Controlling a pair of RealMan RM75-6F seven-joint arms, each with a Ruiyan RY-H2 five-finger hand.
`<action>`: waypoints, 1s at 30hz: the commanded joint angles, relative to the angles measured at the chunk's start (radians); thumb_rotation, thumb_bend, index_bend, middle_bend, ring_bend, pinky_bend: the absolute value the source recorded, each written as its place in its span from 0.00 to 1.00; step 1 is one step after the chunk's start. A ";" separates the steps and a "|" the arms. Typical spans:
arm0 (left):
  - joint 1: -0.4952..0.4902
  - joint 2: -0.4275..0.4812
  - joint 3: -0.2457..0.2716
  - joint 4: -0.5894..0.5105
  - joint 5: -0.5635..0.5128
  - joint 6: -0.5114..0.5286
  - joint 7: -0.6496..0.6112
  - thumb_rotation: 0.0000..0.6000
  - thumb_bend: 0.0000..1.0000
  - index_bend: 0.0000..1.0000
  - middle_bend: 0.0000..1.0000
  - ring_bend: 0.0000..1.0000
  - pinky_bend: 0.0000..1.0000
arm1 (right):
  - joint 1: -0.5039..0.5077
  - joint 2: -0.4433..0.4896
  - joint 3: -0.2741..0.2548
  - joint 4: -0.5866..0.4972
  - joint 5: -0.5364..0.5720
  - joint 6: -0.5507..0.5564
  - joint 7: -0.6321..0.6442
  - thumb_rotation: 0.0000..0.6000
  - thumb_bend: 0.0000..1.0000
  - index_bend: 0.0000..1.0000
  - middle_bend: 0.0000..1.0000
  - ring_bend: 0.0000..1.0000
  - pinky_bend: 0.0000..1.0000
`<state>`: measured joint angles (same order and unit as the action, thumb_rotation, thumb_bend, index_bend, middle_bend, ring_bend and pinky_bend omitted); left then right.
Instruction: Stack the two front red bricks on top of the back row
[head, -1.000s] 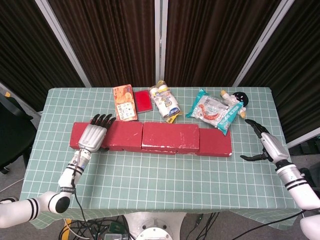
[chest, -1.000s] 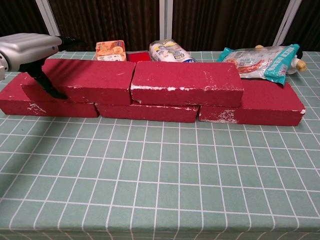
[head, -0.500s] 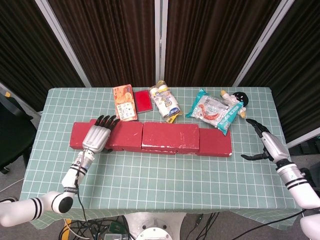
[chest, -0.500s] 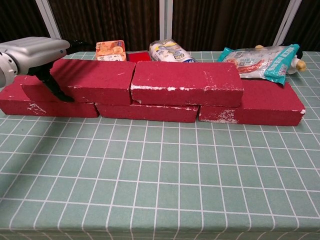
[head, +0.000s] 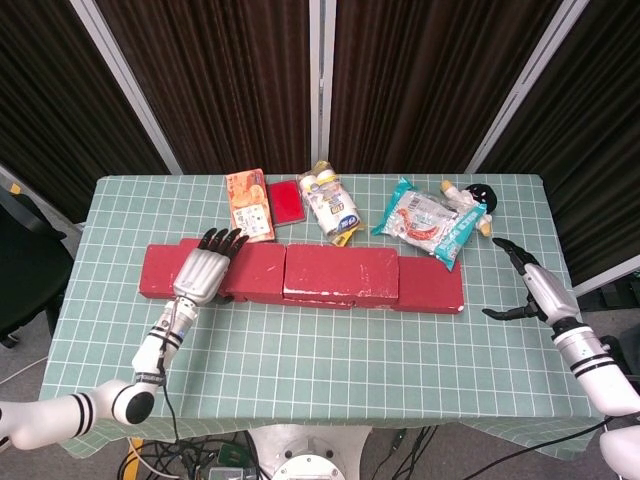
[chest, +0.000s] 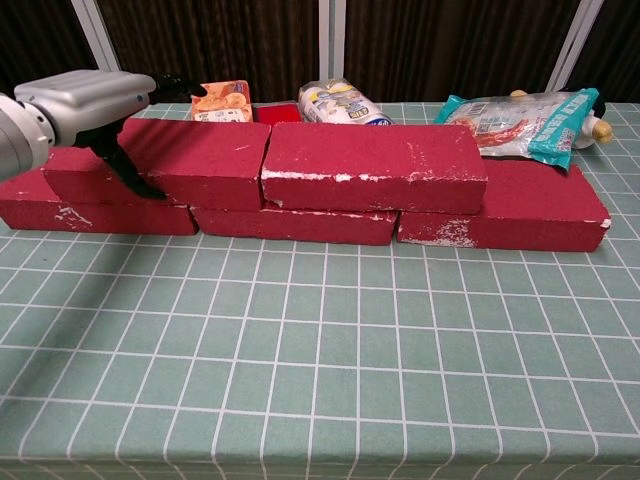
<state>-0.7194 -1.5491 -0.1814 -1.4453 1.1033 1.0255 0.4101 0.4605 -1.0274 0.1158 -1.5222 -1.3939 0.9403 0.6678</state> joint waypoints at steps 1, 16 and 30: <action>-0.003 -0.001 -0.001 0.002 0.001 -0.001 -0.001 1.00 0.02 0.03 0.00 0.00 0.00 | 0.000 -0.001 0.000 0.000 -0.001 0.000 -0.001 1.00 0.00 0.00 0.00 0.00 0.00; -0.011 -0.005 -0.004 0.005 0.000 -0.003 -0.005 1.00 0.02 0.03 0.00 0.00 0.00 | 0.003 0.000 0.001 -0.001 0.002 -0.007 -0.002 1.00 0.00 0.00 0.00 0.00 0.00; -0.011 0.002 0.000 -0.014 0.001 0.002 -0.003 1.00 0.02 0.03 0.00 0.00 0.00 | 0.002 -0.002 0.002 0.008 0.001 -0.010 0.007 1.00 0.00 0.00 0.00 0.00 0.00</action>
<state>-0.7306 -1.5481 -0.1810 -1.4575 1.1044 1.0267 0.4081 0.4630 -1.0294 0.1173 -1.5143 -1.3925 0.9307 0.6751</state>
